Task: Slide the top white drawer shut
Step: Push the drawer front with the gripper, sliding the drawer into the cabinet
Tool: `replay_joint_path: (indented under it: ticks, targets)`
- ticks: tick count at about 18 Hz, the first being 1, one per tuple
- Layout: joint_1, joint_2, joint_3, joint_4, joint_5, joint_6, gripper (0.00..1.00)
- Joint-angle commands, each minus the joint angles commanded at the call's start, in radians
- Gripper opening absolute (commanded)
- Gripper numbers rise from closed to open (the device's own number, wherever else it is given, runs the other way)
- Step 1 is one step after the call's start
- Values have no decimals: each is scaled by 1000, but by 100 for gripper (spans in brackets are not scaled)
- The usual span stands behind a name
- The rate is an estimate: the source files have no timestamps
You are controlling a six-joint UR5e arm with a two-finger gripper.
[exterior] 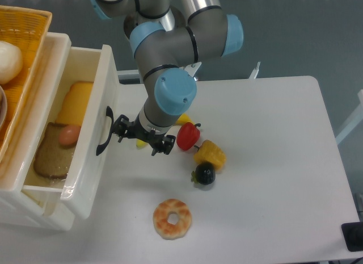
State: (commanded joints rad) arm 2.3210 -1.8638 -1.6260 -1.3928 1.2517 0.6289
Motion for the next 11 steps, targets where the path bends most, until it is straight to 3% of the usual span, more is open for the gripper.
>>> replay_joint_path:
  ticks: [11]
  targets:
    - [-66,6,24,12,-9,8,100]
